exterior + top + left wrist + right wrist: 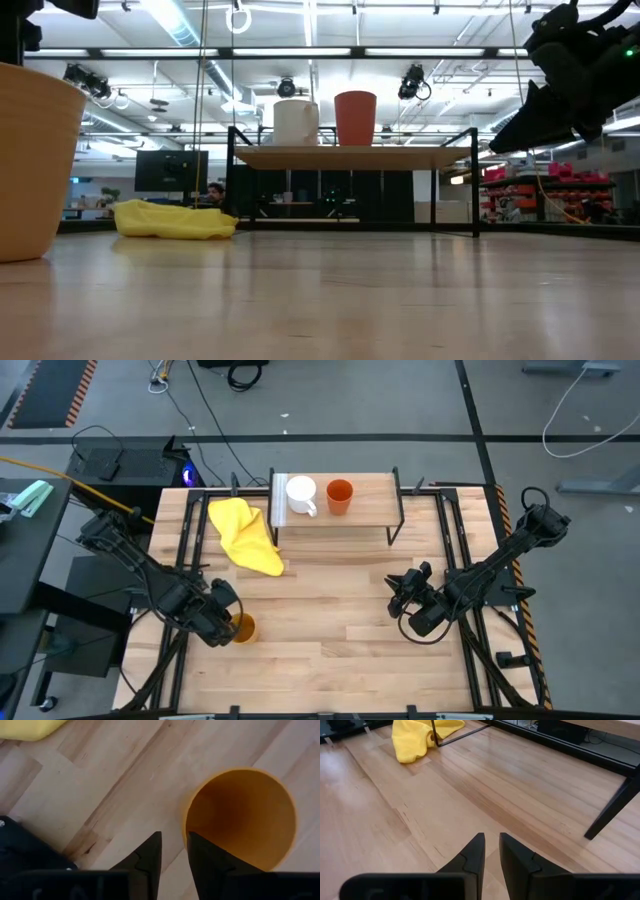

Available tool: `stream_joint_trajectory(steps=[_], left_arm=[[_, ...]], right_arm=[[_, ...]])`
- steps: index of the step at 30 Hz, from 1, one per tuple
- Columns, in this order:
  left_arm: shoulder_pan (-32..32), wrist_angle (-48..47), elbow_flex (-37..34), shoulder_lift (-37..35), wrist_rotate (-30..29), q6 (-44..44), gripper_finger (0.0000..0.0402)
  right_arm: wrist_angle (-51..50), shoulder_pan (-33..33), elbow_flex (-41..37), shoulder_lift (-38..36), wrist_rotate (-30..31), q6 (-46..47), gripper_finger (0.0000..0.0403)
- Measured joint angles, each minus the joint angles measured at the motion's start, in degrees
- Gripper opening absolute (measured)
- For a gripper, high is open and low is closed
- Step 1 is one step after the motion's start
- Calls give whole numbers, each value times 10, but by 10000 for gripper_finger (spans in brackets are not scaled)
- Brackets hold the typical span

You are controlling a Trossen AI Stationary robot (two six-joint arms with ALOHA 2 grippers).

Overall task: Stack small to large cups/mugs on shelf
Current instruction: Put the yellow cup on the shelf

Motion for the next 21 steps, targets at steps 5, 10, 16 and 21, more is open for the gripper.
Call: stream_joint_trajectory(steps=[5,10,16,21], left_arm=[[6,2,0,0,0,4,102],[7,4,0,2,0,4,102],[7,9,0,20,3,10,107],[9,8,0,25,5,10,107]], right_arm=[[0,0,0,0,0,0,65],[0,0,0,0,0,0,65],[0,0,0,0,0,0,65],[0,0,0,0,0,0,65]])
